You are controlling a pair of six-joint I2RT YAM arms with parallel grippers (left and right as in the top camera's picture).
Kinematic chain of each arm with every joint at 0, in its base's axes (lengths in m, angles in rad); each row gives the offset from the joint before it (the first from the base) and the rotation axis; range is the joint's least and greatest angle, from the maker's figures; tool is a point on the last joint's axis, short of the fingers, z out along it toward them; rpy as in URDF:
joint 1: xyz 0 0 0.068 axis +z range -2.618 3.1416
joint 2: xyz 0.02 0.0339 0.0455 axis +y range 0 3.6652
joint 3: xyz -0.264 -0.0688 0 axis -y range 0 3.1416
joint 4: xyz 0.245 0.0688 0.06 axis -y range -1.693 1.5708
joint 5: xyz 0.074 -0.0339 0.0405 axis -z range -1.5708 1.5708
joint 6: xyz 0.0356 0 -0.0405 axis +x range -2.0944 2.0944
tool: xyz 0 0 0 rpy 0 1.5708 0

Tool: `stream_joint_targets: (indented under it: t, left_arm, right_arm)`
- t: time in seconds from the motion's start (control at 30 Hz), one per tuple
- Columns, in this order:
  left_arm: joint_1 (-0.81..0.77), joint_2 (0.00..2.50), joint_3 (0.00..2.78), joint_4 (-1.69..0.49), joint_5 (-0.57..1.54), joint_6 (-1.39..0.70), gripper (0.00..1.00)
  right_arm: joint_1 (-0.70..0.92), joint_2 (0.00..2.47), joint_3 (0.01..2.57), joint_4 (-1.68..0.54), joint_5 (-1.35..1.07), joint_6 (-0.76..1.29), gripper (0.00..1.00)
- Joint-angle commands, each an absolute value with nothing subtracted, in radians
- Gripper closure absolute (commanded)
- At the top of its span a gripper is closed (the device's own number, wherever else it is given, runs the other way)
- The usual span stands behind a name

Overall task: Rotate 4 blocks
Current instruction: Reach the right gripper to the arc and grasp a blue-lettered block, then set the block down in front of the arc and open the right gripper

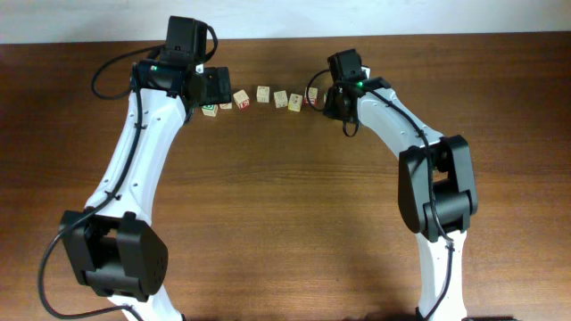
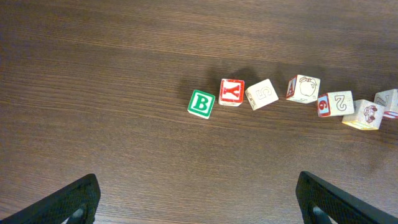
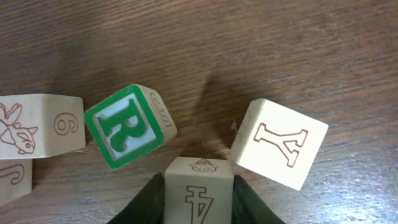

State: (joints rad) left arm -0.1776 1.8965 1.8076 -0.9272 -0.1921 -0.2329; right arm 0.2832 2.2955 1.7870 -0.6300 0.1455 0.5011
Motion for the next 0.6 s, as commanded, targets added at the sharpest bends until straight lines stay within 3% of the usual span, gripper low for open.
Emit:
stream_joint_targets:
  t: [0.0,0.27,0.43,0.57]
  left_arm:
    - [-0.176,1.902,1.821,-0.926,-0.206,-0.250,0.01]
    - [-0.176,1.902,1.821,-0.926,-0.206,-0.250,0.01]
    - [-0.176,1.902,1.821,-0.926,-0.206,-0.250,0.01]
    - [-0.176,1.902,1.821,-0.926,-0.206,-0.250,0.01]
  right_arm:
    - [0.281,2.297,1.819,-0.717,0.161,0.502,0.75]
    - [0.290,2.288,1.880,-1.238,-0.181,0.326,0.69]
    - [0.301,2.288,1.880,-1.294,-0.169,0.284,0.52]
    - [0.277,2.288,2.027,-1.274,-0.028,0.267,0.46]
